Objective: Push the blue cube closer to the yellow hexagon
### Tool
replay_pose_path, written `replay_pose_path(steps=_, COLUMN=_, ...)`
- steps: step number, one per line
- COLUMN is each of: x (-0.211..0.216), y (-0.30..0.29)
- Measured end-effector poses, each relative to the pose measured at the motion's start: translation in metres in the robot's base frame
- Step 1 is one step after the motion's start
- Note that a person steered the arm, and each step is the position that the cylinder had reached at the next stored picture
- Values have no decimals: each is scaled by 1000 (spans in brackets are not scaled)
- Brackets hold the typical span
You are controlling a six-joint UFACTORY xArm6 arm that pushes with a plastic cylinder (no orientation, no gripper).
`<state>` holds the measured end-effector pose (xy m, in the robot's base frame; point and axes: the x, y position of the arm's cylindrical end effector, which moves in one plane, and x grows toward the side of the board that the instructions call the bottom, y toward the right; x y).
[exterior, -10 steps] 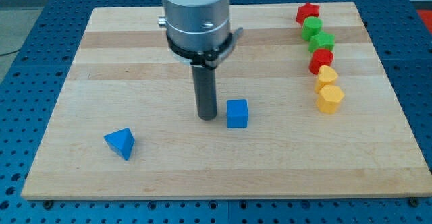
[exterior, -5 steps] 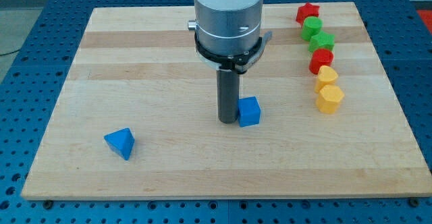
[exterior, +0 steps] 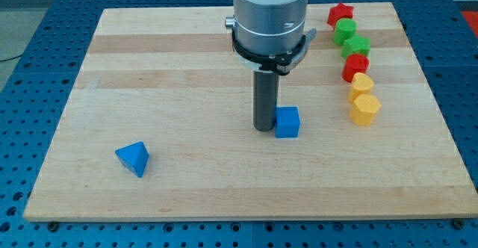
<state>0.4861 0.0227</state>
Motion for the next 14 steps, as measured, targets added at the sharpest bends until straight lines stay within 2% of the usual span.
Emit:
replay_pose_path(steps=5, x=4, y=55)
replay_pose_path(steps=7, x=-18, y=50)
replay_pose_path(steps=9, x=5, y=64)
replay_pose_path(steps=12, x=6, y=94)
replay_pose_path(steps=14, x=28, y=116)
